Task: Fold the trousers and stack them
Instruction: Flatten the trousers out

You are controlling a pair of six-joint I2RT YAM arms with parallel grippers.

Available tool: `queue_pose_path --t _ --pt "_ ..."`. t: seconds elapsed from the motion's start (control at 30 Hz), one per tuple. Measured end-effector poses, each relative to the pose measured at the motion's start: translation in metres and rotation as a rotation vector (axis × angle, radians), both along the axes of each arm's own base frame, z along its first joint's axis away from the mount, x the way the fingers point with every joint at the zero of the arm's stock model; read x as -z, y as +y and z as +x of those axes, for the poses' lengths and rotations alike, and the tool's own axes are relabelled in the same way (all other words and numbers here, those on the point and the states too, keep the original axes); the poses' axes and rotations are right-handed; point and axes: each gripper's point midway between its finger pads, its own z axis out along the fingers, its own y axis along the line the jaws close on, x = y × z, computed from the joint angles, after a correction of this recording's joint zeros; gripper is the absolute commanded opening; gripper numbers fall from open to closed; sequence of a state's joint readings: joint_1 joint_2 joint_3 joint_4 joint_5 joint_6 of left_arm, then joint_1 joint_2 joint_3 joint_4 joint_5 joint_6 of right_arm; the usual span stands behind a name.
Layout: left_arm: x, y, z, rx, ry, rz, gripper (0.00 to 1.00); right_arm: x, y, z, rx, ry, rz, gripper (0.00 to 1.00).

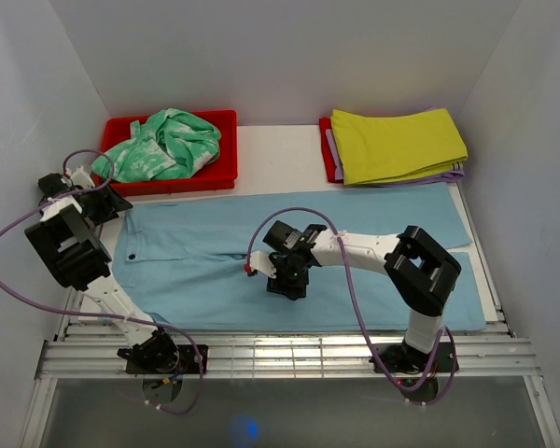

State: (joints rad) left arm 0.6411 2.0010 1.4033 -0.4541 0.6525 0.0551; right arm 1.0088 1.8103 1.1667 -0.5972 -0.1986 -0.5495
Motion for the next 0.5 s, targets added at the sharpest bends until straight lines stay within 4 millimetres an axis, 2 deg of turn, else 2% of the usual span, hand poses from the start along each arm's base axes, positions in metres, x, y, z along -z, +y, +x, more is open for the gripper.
queue_pose_path --t 0.2,0.3,0.33,0.4,0.5 --pt "0.025 0.003 0.012 -0.007 0.011 0.002 0.68 0.002 0.002 0.0 0.005 0.001 -0.019 0.52" --pt "0.023 0.001 0.022 0.007 -0.02 0.011 0.54 0.002 0.002 0.001 -0.008 0.003 -0.031 0.45" --pt "0.024 -0.002 0.025 0.011 -0.024 0.008 0.44 0.002 0.001 0.002 -0.015 0.002 -0.032 0.43" --pt "0.028 -0.006 0.028 0.017 -0.027 -0.004 0.35 0.002 0.001 0.003 -0.031 -0.003 -0.031 0.4" --pt "0.03 -0.008 0.032 0.015 -0.036 -0.016 0.15 0.002 -0.001 0.002 -0.056 0.006 -0.031 0.39"
